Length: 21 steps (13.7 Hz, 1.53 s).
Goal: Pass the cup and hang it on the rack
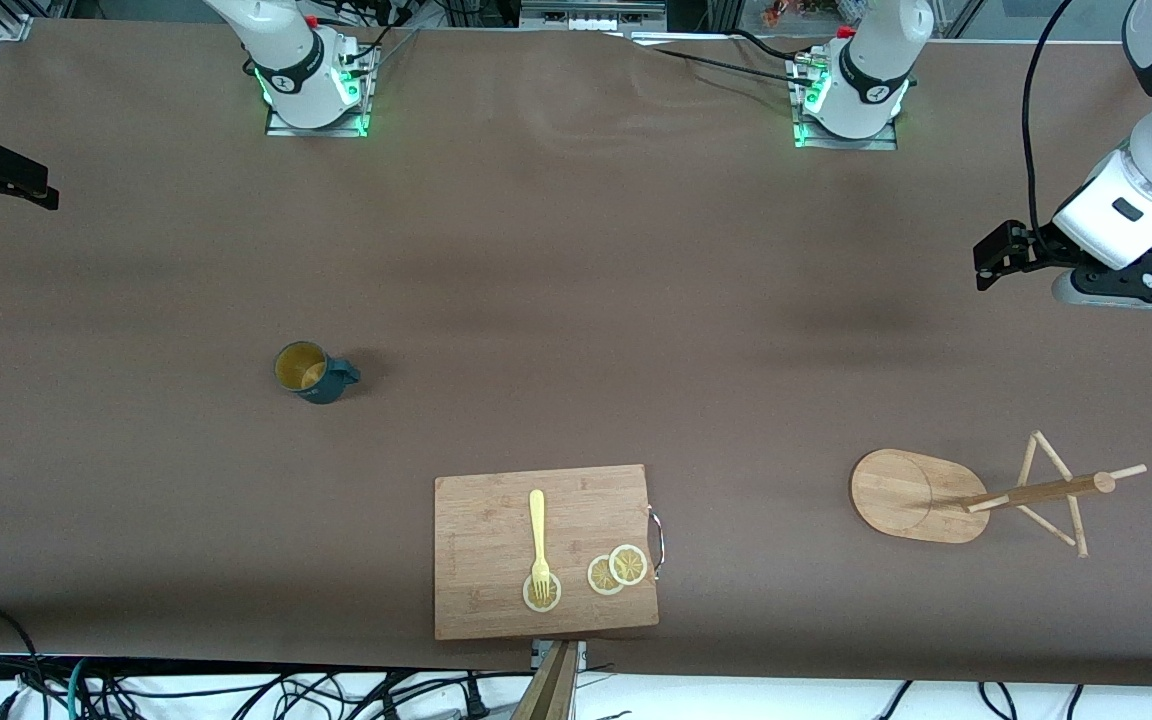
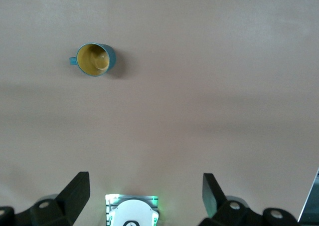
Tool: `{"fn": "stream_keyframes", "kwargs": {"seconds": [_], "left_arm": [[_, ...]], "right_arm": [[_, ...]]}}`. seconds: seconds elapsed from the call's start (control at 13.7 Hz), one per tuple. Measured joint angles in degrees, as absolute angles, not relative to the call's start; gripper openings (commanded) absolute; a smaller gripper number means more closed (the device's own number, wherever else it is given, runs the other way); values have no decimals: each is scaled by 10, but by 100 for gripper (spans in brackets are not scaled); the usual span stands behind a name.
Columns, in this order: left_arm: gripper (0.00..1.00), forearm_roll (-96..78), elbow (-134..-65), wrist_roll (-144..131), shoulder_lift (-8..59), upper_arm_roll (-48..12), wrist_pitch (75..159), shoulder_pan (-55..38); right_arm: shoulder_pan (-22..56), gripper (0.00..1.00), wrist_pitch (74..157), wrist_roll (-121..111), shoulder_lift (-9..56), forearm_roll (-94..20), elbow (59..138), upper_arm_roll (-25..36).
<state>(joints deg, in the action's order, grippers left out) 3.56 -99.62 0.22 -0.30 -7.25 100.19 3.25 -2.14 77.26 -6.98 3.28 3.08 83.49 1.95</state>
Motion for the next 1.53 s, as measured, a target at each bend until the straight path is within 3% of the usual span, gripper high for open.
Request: {"fn": "stream_keyframes", "kwargs": {"seconds": [1.02, 1.53], "left_arm": [[100, 36, -996, 2, -3, -73, 1002, 32], [100, 36, -996, 2, -3, -73, 1002, 32]], "right_arm": [[-22, 100, 785, -68, 48, 29, 835, 20], [-21, 100, 787, -68, 105, 29, 837, 20]]}}
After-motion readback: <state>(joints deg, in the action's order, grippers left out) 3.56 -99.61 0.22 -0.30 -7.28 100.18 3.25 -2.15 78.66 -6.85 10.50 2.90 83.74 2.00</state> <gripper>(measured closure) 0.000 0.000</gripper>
